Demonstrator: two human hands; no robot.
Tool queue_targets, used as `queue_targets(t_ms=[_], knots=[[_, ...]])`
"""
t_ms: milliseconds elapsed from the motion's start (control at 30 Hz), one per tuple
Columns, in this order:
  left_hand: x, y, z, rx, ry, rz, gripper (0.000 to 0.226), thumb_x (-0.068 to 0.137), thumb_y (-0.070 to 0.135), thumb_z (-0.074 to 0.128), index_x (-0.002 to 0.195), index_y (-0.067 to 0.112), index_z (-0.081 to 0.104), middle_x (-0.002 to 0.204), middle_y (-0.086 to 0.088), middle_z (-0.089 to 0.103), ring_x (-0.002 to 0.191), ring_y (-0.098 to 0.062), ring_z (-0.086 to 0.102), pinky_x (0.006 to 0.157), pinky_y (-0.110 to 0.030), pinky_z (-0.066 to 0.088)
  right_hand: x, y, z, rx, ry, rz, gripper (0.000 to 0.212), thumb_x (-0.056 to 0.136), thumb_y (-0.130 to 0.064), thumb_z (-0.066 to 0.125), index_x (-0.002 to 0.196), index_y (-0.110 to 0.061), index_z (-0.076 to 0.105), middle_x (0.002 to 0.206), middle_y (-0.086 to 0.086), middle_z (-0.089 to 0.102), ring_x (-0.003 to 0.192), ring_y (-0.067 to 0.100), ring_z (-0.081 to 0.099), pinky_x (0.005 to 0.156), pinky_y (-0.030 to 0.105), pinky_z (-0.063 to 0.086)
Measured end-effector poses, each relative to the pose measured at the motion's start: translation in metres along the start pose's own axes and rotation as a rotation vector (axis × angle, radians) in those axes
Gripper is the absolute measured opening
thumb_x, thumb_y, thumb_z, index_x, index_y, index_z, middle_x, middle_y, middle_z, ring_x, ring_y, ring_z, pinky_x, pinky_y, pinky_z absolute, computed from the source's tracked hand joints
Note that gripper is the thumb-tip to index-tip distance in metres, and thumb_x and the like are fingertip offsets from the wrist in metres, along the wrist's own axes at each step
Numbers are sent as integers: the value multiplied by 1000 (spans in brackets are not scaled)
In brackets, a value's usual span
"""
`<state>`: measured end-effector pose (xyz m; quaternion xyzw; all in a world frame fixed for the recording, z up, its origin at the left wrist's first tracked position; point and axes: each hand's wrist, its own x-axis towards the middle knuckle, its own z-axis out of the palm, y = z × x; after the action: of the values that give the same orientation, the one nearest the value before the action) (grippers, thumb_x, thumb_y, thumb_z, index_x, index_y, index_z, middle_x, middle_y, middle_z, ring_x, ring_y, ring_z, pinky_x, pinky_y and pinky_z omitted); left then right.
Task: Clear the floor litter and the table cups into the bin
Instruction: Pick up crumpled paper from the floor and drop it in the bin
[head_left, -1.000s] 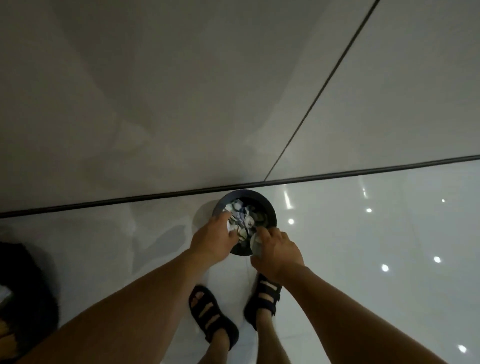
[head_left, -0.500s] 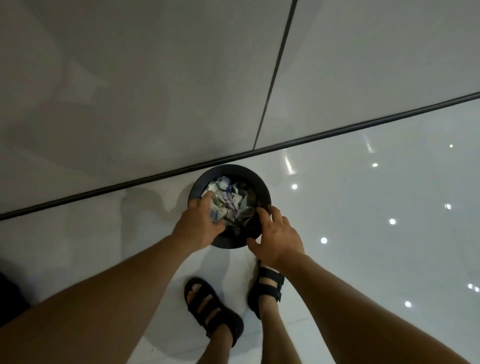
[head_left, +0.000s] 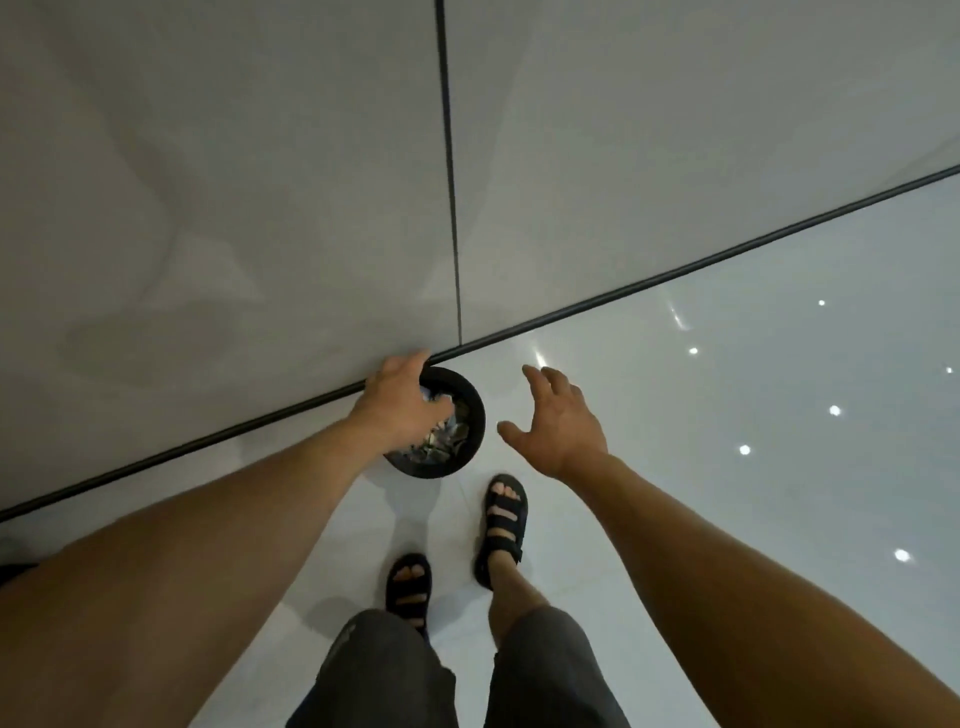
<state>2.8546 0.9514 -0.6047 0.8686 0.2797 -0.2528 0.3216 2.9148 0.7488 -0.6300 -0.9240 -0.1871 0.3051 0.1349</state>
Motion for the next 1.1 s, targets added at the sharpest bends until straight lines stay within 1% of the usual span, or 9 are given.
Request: queue_targets(t_ms=[100, 200, 267, 433, 500, 600, 800, 933, 1100], knots=[[-35, 38, -23, 27, 2, 107, 78, 87, 45, 59, 150, 22, 21, 152, -10, 22, 138, -31, 25, 112, -40, 29, -45, -4, -56, -16, 111, 40, 85, 87, -58, 57, 154, -27, 14, 160, 4, 17, 144, 27, 23, 108, 47, 37], [-84, 69, -43, 52, 3, 243, 77, 87, 45, 58, 150, 26, 19, 154, -5, 20, 140, -28, 22, 112, -41, 28, -107, -10, -103, 3, 181, 101, 85, 87, -60, 55, 154, -27, 14, 157, 4, 23, 142, 28, 26, 105, 48, 39], [-120, 88, -53, 113, 12, 351, 77, 87, 46, 57, 150, 25, 19, 154, -4, 20, 140, -27, 21, 112, -41, 27, -149, -15, -124, 22, 245, 141, 84, 86, -62, 54, 153, -27, 16, 156, 3, 26, 141, 27, 27, 104, 47, 40], [-201, 140, -63, 325, -27, 565, 77, 88, 48, 55, 151, 24, 17, 156, -3, 17, 143, -24, 15, 115, -43, 23, -245, -15, -150, -20, 346, 231, 82, 86, -67, 48, 153, -30, 16, 157, 2, 25, 141, 26, 27, 103, 47, 40], [-225, 167, -63, 417, -15, 658, 77, 89, 50, 53, 151, 23, 17, 156, -4, 18, 143, -24, 15, 115, -43, 23, -277, -5, -159, -7, 377, 284, 82, 86, -68, 47, 153, -30, 17, 157, 2, 25, 141, 26, 27, 105, 47, 39], [-262, 208, -54, 478, 25, 763, 75, 89, 50, 52, 151, 23, 18, 156, -2, 19, 144, -22, 14, 115, -42, 23, -324, 20, -169, 18, 420, 346, 82, 86, -69, 46, 152, -30, 18, 157, 3, 26, 141, 26, 28, 106, 47, 39], [-324, 288, -4, 600, 58, 892, 74, 88, 51, 52, 150, 24, 21, 155, -2, 21, 143, -22, 16, 114, -42, 24, -413, 98, -189, 67, 509, 461, 81, 86, -69, 46, 151, -28, 21, 155, 2, 29, 139, 26, 31, 105, 46, 39], [-369, 348, 57, 644, 39, 961, 72, 88, 52, 51, 149, 24, 22, 155, -1, 22, 142, -22, 19, 112, -42, 27, -481, 169, -194, 95, 544, 537, 81, 86, -69, 46, 151, -28, 22, 154, 2, 30, 139, 26, 31, 106, 46, 39], [-422, 413, 144, 673, -27, 1063, 71, 90, 52, 50, 149, 24, 23, 156, 0, 19, 144, -20, 16, 114, -42, 23, -559, 255, -186, 144, 537, 655, 81, 86, -68, 47, 152, -27, 22, 154, 2, 30, 138, 26, 31, 106, 45, 37]])
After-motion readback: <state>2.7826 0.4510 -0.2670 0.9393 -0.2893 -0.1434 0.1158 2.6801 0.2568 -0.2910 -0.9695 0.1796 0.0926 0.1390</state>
